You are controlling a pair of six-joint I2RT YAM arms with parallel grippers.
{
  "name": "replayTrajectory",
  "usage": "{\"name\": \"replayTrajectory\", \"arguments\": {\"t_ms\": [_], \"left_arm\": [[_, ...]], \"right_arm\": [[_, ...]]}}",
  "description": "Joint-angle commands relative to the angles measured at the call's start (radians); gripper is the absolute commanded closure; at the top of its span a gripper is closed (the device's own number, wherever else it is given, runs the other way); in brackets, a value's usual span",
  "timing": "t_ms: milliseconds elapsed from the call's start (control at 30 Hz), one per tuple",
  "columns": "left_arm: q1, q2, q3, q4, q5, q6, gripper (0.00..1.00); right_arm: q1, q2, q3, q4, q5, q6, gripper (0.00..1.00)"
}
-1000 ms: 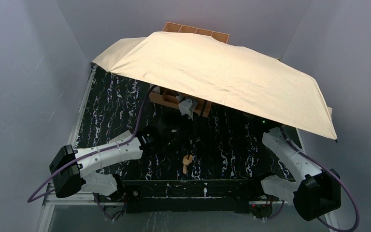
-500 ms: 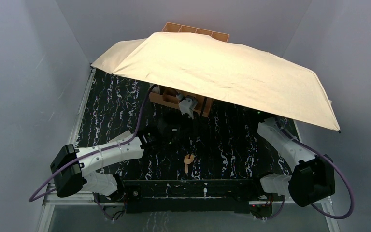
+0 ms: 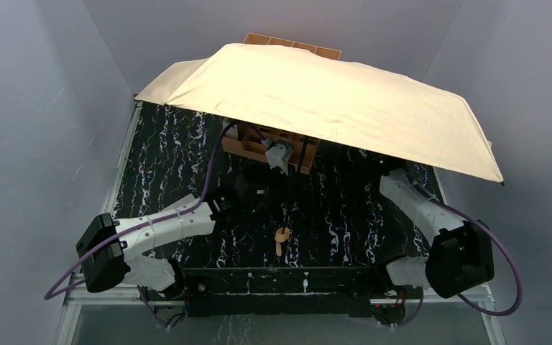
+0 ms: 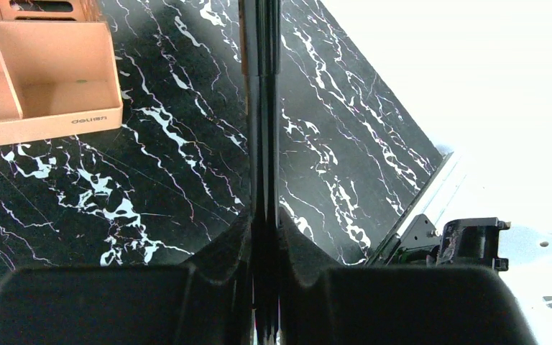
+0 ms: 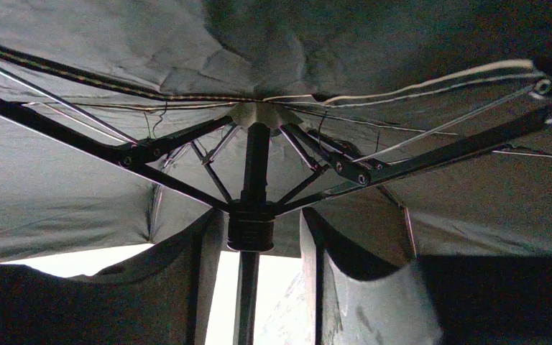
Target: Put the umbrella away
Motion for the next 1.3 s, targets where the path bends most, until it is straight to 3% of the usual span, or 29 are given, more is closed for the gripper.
{"name": "replayTrajectory", "arguments": {"t_ms": [0, 133, 200, 233, 300, 333, 500, 733, 1000, 1267], "left_arm": [[-0.002, -0.006, 0.034, -0.018, 0.007, 0.006, 1.0], [-0.002, -0.004, 0.037, -0.016, 0.009, 0.006, 1.0], [-0.002, -0.003, 0.037, -0.018, 0.01, 0.006, 1.0], [-0.002, -0.004, 0.038, -0.018, 0.009, 0.007, 1.0], [-0.002, -0.004, 0.038, -0.017, 0.007, 0.006, 1.0], [-0.003, -0.004, 0.037, -0.017, 0.006, 0.006, 1.0], [-0.002, -0.017, 0.04, 0.007, -0.004, -0.007, 1.0], [0.001, -0.032, 0.158, 0.039, -0.059, 0.061, 1.0], [0.006, 0.025, 0.354, 0.03, -0.069, 0.203, 1.0], [0.007, 0.022, 0.302, 0.009, -0.047, 0.182, 1.0]], "right_arm": [[-0.005, 0.006, 0.071, 0.052, 0.001, 0.002, 0.51], [-0.005, 0.011, 0.081, 0.037, -0.01, 0.002, 0.52], [-0.005, 0.013, 0.081, 0.034, -0.012, 0.002, 0.57], [-0.005, 0.013, 0.081, 0.032, -0.014, -0.001, 0.64], [-0.005, 0.013, 0.081, 0.027, -0.03, -0.011, 0.95], [-0.005, 0.011, 0.084, 0.014, -0.041, -0.018, 1.0], [-0.002, -0.011, 0.073, -0.029, -0.116, -0.044, 1.0], [0.056, -0.136, -0.084, -0.156, -0.131, -0.056, 1.0], [0.201, -0.282, -0.284, -0.254, -0.01, -0.033, 1.0], [0.202, -0.319, -0.227, -0.318, 0.143, 0.045, 1.0]]}}
